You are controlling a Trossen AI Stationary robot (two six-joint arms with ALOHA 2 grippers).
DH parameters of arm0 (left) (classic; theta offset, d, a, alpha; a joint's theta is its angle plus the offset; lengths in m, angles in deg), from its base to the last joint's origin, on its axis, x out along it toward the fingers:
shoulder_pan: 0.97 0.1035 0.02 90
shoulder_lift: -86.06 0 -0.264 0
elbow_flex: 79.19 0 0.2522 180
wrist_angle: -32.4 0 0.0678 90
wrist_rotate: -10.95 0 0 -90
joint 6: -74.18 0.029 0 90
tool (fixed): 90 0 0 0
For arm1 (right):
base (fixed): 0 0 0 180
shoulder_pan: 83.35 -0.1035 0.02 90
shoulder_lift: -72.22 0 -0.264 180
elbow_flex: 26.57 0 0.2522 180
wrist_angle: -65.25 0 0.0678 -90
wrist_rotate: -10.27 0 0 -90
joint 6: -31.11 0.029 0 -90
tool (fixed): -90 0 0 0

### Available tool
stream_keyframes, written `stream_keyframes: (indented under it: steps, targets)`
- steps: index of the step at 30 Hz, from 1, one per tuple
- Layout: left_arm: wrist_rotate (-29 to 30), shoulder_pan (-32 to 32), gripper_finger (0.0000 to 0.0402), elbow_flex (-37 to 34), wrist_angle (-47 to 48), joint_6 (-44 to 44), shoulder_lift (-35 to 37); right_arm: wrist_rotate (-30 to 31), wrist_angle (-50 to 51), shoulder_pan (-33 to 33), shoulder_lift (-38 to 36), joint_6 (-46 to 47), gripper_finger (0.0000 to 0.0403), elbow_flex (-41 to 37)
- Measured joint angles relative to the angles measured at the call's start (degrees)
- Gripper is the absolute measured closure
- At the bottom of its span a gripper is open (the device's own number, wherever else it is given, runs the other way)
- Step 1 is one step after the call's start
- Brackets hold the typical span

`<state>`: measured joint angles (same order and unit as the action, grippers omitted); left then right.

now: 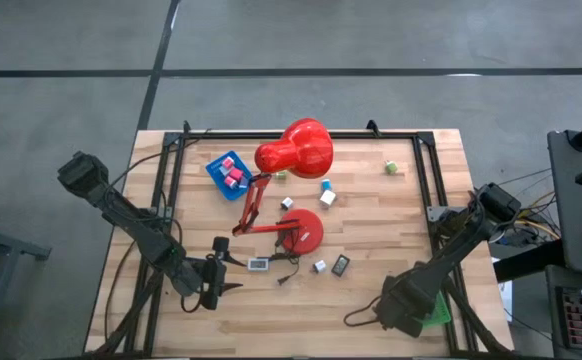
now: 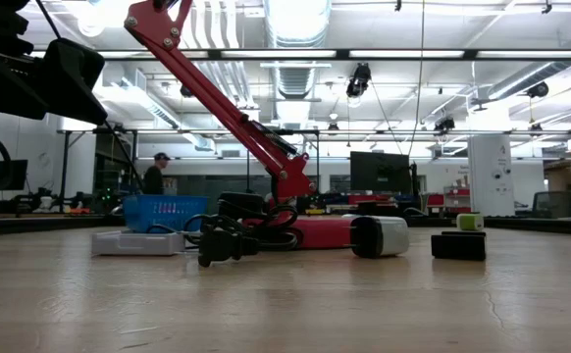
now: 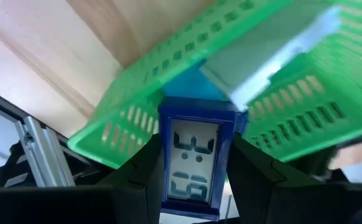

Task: Pick & Place Office items
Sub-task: Put the blue digital clock into the green bin

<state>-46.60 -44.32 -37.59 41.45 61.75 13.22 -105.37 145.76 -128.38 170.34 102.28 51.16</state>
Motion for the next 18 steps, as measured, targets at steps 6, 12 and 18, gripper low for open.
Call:
stream_keyframes:
  steps: [6, 12, 18]
  targets:
    - [0.00, 0.00, 0.0152, 0.00, 0.00, 0.00, 0.00, -0.35, -1.11, -0.24, 0.01, 0.26, 0.0275, -1.36]
    - [0.00, 0.00, 0.0152, 0.00, 0.00, 0.00, 0.01, -0.36, -1.57, -0.22, 0.01, 0.44, 0.0275, -1.43]
    - [0.00, 0.00, 0.0152, 0.00, 0.00, 0.00, 0.00, -0.34, -1.65, -0.22, 0.01, 0.69, 0.0275, -1.43]
